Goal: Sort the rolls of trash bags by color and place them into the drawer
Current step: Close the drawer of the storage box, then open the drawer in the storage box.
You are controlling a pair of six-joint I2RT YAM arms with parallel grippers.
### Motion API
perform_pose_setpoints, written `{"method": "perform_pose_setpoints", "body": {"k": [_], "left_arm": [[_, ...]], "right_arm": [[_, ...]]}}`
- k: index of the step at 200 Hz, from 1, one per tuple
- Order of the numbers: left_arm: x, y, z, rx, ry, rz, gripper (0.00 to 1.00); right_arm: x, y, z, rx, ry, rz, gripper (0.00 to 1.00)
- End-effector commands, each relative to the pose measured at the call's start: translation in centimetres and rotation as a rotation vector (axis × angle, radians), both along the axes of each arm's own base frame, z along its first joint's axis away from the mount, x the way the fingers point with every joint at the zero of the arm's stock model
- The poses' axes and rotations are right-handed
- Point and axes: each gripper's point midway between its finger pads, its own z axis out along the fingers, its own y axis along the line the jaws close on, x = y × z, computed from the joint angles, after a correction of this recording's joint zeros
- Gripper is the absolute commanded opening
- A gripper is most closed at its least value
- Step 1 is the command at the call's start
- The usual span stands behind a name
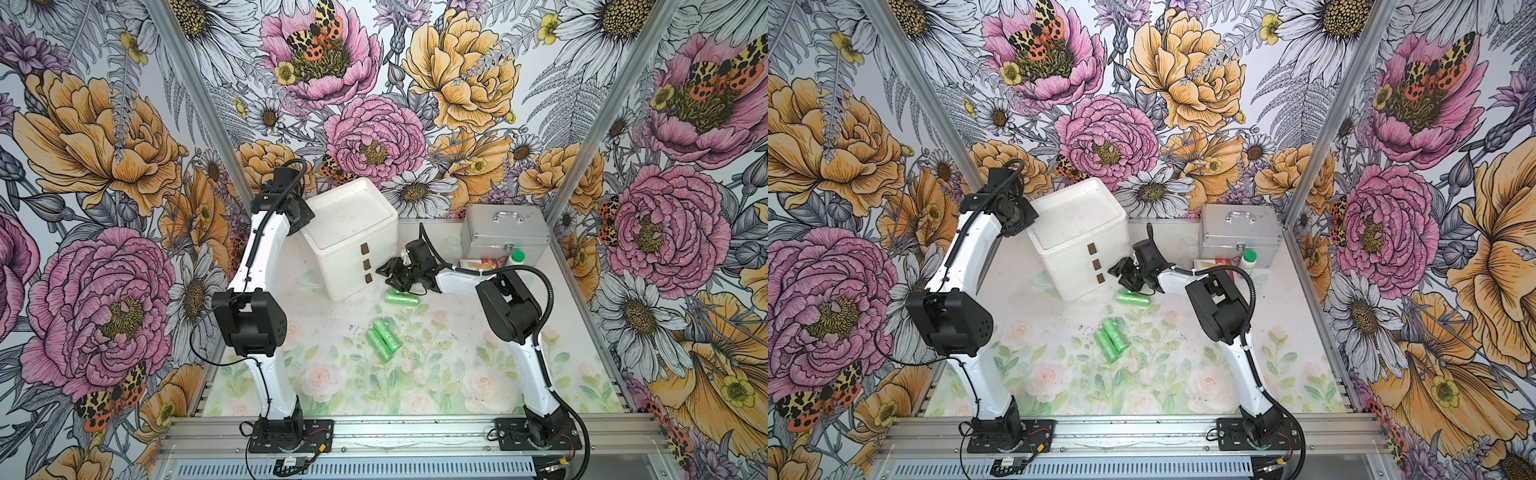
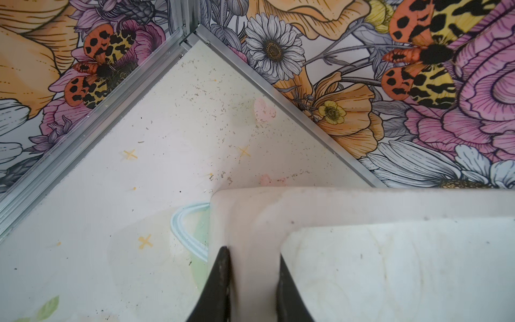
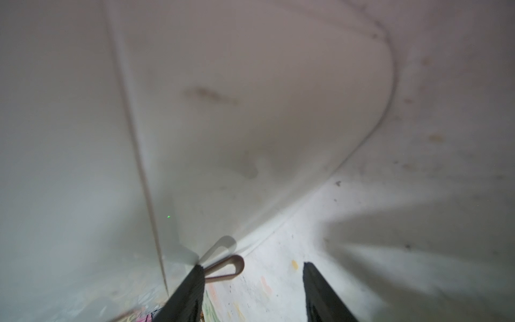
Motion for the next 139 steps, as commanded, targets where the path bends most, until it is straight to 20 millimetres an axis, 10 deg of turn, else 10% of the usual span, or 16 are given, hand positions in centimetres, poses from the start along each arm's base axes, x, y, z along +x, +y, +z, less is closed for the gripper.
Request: {"method": "perform_pose_setpoints", "body": {"k": [1, 139], "left_arm": [[-2.5, -6.5, -9.0, -0.355, 0.296, -0.040, 0.00], [-1.8, -7.1, -8.9, -0.365, 0.287, -0.049, 0.00]], "right_arm": [[1.0, 1.7, 3.5, 0.142, -0.123, -0.007, 0.58], [0.7, 4.6, 1.8, 0.280, -0.125, -0.093, 0.58]]}}
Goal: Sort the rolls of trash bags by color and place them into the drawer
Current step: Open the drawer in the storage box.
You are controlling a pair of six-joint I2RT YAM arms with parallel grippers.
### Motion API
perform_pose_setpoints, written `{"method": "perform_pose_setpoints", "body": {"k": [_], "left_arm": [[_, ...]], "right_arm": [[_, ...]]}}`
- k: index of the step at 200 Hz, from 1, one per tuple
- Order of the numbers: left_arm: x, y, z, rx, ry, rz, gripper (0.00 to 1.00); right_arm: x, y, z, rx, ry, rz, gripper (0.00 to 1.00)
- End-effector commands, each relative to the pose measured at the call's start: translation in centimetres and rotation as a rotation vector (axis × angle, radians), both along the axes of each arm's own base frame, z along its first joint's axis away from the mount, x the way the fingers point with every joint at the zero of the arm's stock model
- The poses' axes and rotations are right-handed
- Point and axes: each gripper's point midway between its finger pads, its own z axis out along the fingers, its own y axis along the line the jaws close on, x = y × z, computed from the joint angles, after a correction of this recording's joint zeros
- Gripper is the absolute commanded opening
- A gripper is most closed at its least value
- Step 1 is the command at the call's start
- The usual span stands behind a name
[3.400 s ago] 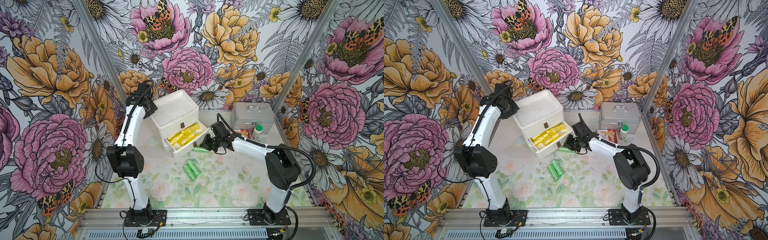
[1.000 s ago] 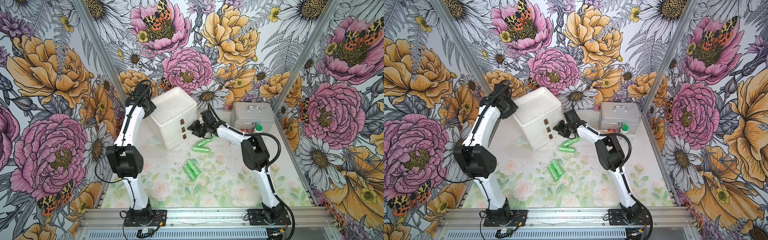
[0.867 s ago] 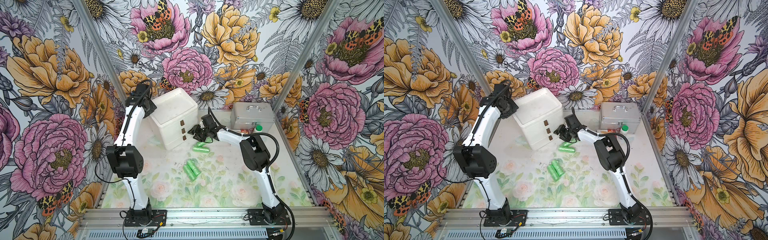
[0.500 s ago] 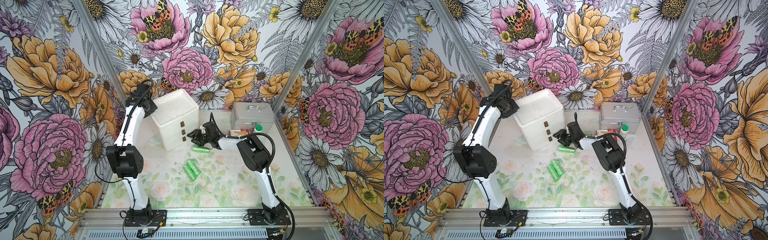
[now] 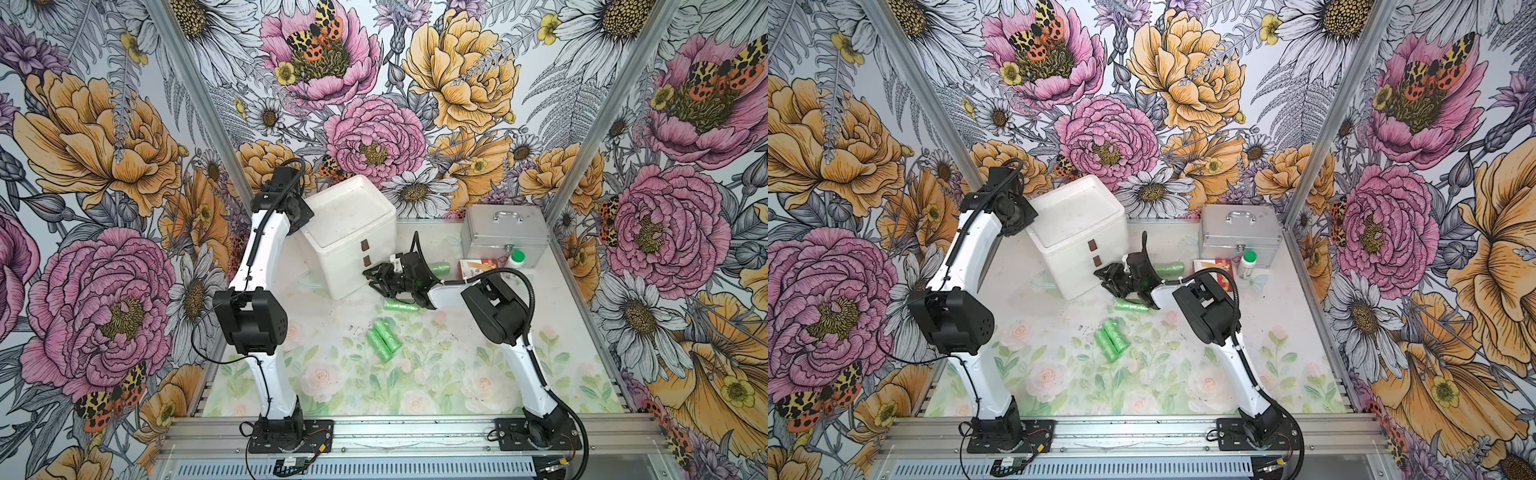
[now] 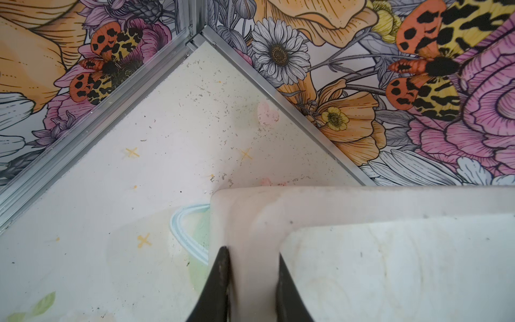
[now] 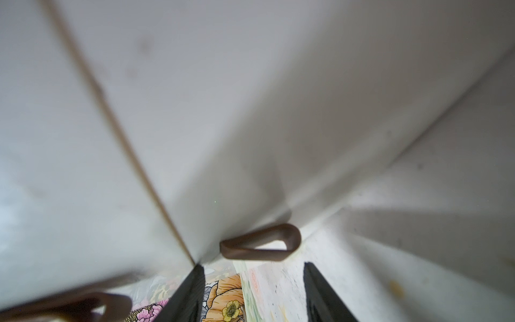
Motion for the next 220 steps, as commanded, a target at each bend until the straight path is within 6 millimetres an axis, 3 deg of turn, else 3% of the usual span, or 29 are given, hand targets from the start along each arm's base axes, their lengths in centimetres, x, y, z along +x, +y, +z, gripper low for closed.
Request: {"method": "perform_pose_setpoints", "body": {"k": [1, 67, 132, 220], "left_arm": [[-2.0, -7.4, -8.9, -0.361, 0.280, -0.088, 0.00], [-2.1, -7.6, -9.0, -0.363, 0.282, -0.093, 0.00], [-2.1, -7.6, -8.9, -0.362, 0.282, -0.098, 0.00], [-2.2, -7.6, -8.6, -0.365, 0.278, -0.104, 0.00]], "right_arm": [[2.2, 0.1, 1.0, 0.048, -0.079, -0.102, 0.58], [4.1, -0.7, 1.4, 0.030, -0.137, -0.210, 0.55], [5.1, -1.7, 0.3, 0.050, -0.170, -0.306, 0.35], [6.0, -3.5, -1.4, 0.001, -0.179, -0.374, 0.42]]}}
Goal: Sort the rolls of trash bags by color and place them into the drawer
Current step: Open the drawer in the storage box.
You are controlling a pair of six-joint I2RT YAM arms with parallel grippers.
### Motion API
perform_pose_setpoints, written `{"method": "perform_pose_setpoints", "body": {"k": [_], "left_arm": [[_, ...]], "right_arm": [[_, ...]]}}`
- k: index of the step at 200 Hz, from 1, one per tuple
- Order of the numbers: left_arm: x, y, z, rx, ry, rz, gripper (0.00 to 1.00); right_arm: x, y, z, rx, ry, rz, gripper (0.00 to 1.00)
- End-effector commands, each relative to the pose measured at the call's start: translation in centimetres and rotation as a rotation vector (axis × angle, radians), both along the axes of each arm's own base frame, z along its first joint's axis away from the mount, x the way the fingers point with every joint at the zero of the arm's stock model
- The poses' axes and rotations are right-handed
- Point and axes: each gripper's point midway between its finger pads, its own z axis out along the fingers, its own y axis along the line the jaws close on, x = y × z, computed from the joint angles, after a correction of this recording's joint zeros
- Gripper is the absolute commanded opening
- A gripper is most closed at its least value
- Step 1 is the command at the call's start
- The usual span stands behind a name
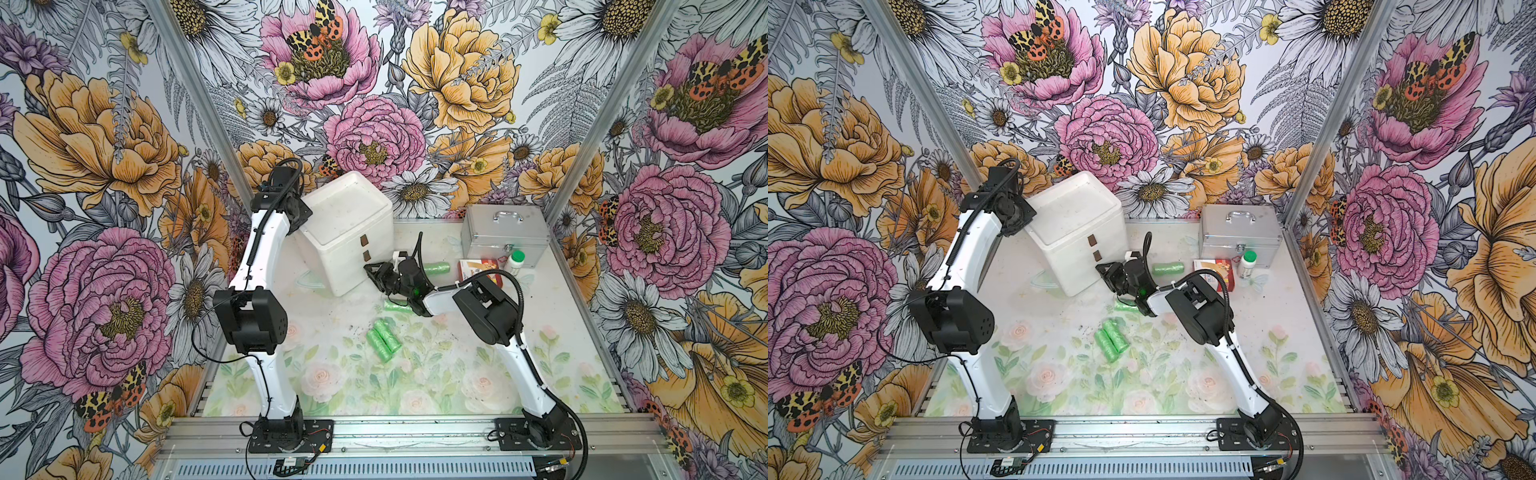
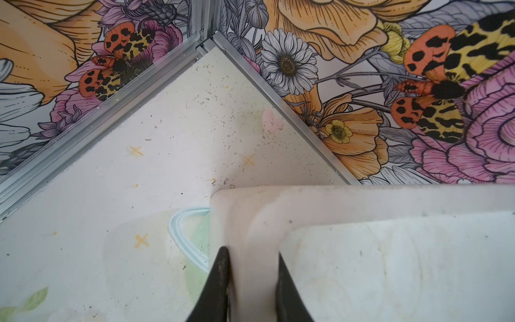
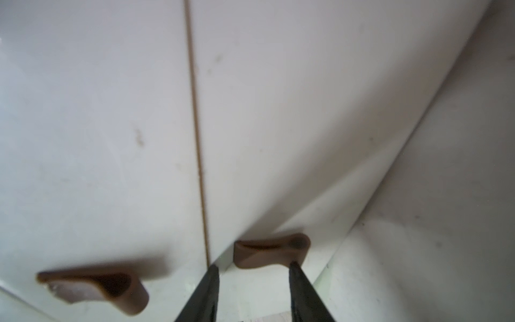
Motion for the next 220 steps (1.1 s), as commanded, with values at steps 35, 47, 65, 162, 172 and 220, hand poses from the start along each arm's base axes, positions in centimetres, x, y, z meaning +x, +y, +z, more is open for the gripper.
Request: {"method": "perform_pose_setpoints", "body": {"k": [35, 47, 65, 162, 172, 220], "left_arm": [[-2.3, -8.1, -8.6, -0.366, 0.277, -0.170, 0.00], [-2.3, -8.1, -8.5, -0.365, 0.274, -0.170, 0.00], [-2.3, -8.1, -8.4, -0.365, 0.274, -0.171, 0.00], [-1.7, -7.8, -8.2, -0.378, 0.263, -0.165, 0.00], [-1.6, -7.7, -8.2, -0.378, 0.259, -0.166, 0.00], [-1.0, -7.6, -7.8, -0.385, 0.243, -0.163, 0.00]], "right_arm": [[2.9, -3.0, -2.4, -0.039, -0.012, -0.169, 0.38], [2.9, -3.1, -2.6, -0.039, -0.007, -0.172, 0.34], [3.0, -3.1, -2.7, -0.037, -0.008, -0.175, 0.19], [1.5, -3.4, -4.9, -0.047, 0.071, -0.168, 0.50], [1.3, -3.3, -5.0, -0.040, 0.082, -0.167, 0.50], [-0.2, -2.6, -5.2, -0.048, 0.097, -0.146, 0.50]]}}
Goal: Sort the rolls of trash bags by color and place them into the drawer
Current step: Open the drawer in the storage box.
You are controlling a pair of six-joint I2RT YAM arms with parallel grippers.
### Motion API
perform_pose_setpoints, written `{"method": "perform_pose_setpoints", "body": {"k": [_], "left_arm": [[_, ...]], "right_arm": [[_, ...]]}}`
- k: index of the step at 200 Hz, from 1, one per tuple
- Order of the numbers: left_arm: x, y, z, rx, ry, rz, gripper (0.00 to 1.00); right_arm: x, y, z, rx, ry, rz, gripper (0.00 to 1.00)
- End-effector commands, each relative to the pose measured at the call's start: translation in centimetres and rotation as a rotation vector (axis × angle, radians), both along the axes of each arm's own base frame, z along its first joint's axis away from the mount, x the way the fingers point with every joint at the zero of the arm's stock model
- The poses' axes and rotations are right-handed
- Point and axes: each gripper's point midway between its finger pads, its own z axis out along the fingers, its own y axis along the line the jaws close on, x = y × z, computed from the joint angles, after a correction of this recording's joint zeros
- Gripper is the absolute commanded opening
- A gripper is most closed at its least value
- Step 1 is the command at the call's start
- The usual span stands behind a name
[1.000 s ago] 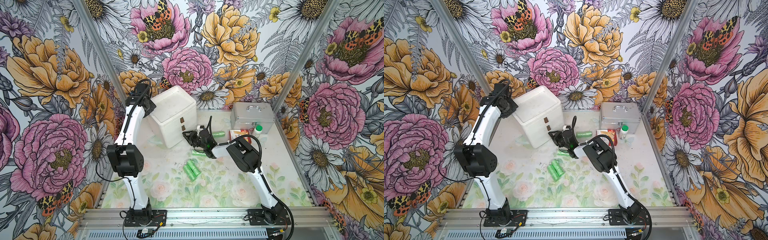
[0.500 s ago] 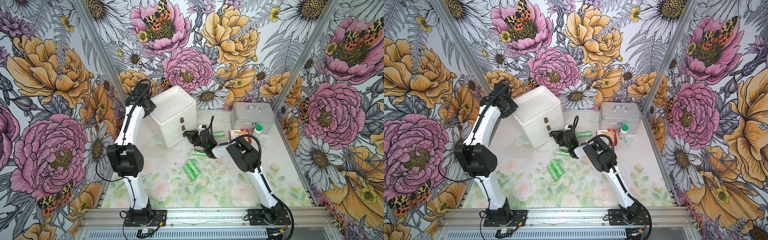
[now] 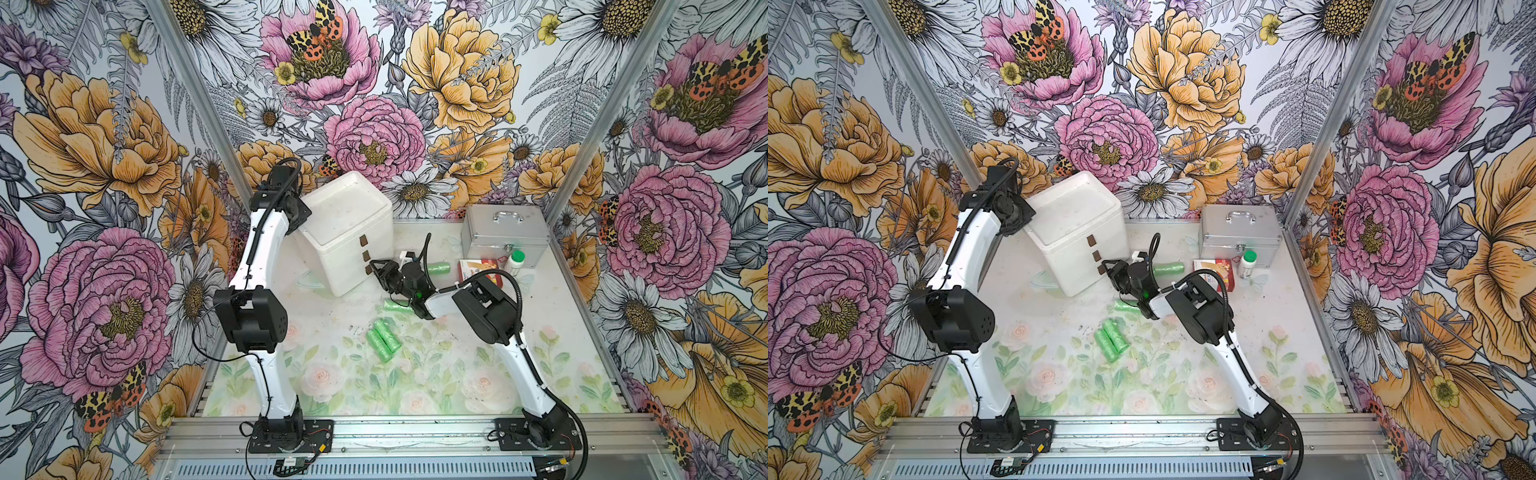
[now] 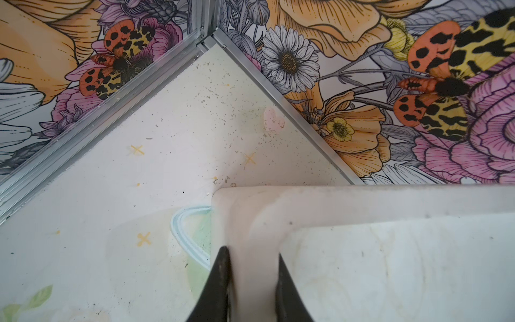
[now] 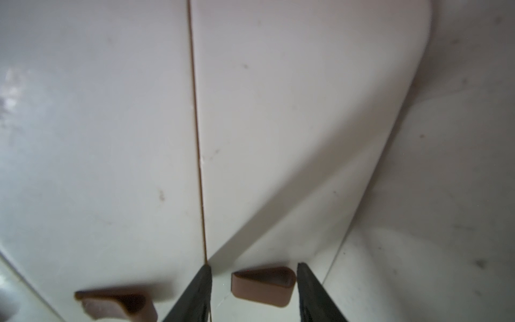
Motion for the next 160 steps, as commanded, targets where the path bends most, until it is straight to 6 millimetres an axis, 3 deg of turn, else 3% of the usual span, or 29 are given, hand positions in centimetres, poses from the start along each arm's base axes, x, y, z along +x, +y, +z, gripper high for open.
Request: {"method": "perform_pose_setpoints", "body": {"k": [1, 40, 83, 133, 160], "left_arm": [[-1.0, -7.8, -7.9, -0.379, 0.231, -0.150, 0.00], [-0.9, -8.0, -7.9, -0.383, 0.230, -0.152, 0.00], [-0.6, -8.0, -7.7, -0.381, 0.221, -0.150, 0.00], [-0.2, -8.0, -7.5, -0.384, 0.212, -0.147, 0.00], [-0.3, -8.3, -7.8, -0.385, 0.221, -0.146, 0.00]], "right_arm": [[-1.3, -0.7, -5.0, -0.068, 0.127, -0.034, 0.50], [-2.6, -0.1, -6.6, -0.038, 0.167, -0.030, 0.50], [-4.0, 0.8, -6.5, -0.040, 0.183, -0.003, 0.50], [-5.8, -0.6, -6.0, -0.112, 0.210, 0.012, 0.50], [-5.8, -1.1, -6.3, -0.121, 0.206, 0.008, 0.50]]}}
